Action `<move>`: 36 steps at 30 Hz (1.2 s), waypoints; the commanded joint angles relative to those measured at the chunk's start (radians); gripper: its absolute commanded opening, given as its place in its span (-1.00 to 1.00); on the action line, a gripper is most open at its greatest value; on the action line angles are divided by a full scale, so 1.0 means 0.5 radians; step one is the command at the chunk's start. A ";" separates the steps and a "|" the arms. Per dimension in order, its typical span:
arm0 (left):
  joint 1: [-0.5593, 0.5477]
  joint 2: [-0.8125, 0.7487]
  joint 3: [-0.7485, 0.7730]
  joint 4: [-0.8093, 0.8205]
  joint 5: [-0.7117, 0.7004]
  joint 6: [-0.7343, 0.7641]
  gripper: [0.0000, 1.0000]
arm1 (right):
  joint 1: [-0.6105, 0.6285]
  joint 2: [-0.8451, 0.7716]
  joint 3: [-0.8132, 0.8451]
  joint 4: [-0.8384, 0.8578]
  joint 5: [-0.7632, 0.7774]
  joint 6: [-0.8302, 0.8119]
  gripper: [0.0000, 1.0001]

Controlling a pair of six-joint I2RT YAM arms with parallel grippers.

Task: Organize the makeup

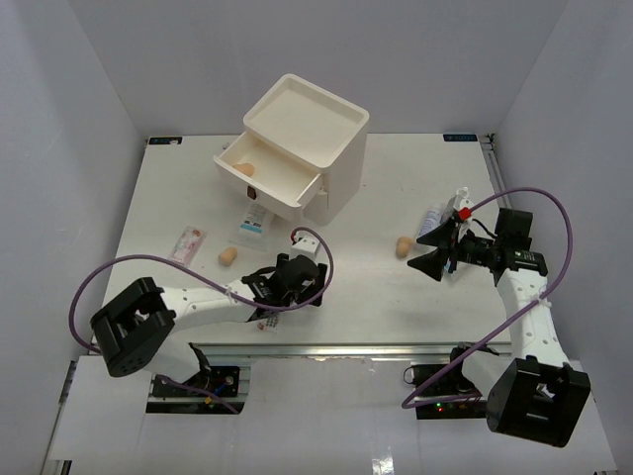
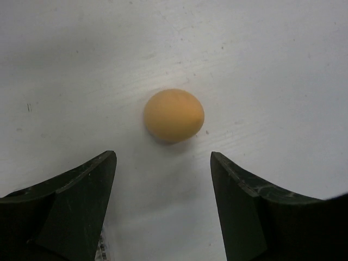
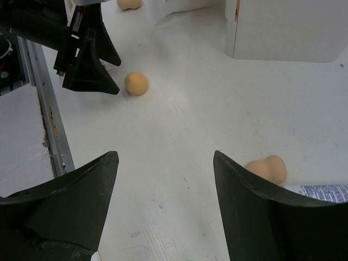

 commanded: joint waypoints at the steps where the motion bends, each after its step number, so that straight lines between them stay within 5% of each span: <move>1: -0.023 0.138 0.180 0.123 -0.294 0.048 0.61 | -0.036 -0.052 -0.035 0.048 -0.119 -0.052 0.54; 6: -0.023 0.384 0.331 0.151 -0.220 0.107 0.48 | -0.055 -0.077 -0.044 0.051 -0.147 -0.052 0.54; 12: -0.023 0.470 0.383 0.103 -0.205 0.092 -0.21 | -0.085 -0.098 -0.050 0.051 -0.187 -0.046 0.54; 22: -0.024 0.233 0.355 -0.004 -0.091 0.103 -0.95 | -0.102 -0.115 -0.056 0.051 -0.210 -0.040 0.54; 32: 0.002 -0.471 0.725 -0.212 0.035 0.310 -1.00 | -0.110 -0.141 -0.056 0.051 -0.205 -0.034 0.54; 36: 0.239 -0.550 0.952 -0.269 0.081 0.376 -1.00 | -0.116 -0.154 -0.057 0.051 -0.200 -0.031 0.54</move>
